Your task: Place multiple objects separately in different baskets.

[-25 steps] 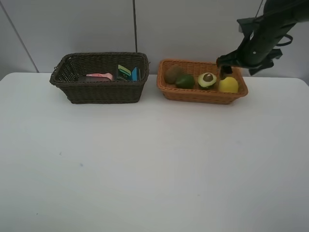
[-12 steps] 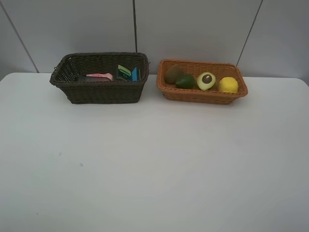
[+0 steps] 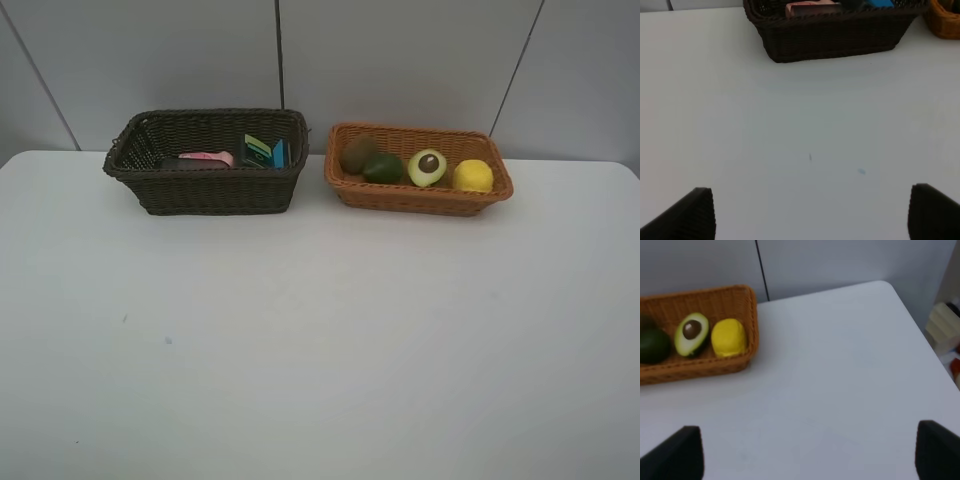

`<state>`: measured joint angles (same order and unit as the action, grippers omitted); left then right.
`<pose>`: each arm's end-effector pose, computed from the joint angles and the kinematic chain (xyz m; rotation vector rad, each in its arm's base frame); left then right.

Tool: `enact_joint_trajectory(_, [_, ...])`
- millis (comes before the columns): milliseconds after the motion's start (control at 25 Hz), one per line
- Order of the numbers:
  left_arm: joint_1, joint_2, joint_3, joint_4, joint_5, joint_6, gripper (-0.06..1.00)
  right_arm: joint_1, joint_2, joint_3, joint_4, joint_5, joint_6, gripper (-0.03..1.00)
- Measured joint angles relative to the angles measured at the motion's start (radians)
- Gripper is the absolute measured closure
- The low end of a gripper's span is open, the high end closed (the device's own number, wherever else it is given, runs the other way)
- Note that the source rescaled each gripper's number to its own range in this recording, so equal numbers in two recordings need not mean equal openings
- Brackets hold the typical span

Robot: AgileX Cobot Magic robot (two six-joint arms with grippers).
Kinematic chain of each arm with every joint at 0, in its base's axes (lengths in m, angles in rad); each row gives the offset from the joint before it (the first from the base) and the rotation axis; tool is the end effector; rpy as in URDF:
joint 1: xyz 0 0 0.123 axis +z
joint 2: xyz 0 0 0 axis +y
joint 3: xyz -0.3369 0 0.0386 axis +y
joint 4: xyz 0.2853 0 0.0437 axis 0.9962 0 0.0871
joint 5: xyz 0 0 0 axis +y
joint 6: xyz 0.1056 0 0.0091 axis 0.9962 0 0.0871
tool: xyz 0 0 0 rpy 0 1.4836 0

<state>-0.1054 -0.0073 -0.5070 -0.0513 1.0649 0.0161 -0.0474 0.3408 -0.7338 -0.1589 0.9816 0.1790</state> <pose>-0.0160 -0.0031 0.2901 0.1265 2.0312 -0.1174 0.0339 -0.0156 0.3715 0.2227 2.0514 -0.1099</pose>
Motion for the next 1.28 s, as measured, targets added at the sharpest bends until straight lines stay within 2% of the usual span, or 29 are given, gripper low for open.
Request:
enact_joint_trajectory(200, [0.0, 0.0, 0.0, 0.0, 0.0, 0.0, -0.05, 0.0, -0.206, 0.017, 0.025, 0.078, -0.03, -0.03])
enact_joint_trajectory(400, [0.0, 0.0, 0.0, 0.0, 0.0, 0.0, -0.05, 0.0, -0.339, 0.017, 0.012, 0.101, -0.039, -0.03])
enact_joint_trajectory(840, [0.0, 0.0, 0.0, 0.0, 0.0, 0.0, -0.05, 0.0, -0.344, 0.023, 0.014, 0.101, -0.04, -0.03])
enact_joint_trajectory(1280, [0.0, 0.0, 0.0, 0.0, 0.0, 0.0, -0.05, 0.0, -0.344, 0.182, 0.022, 0.112, -0.042, -0.03])
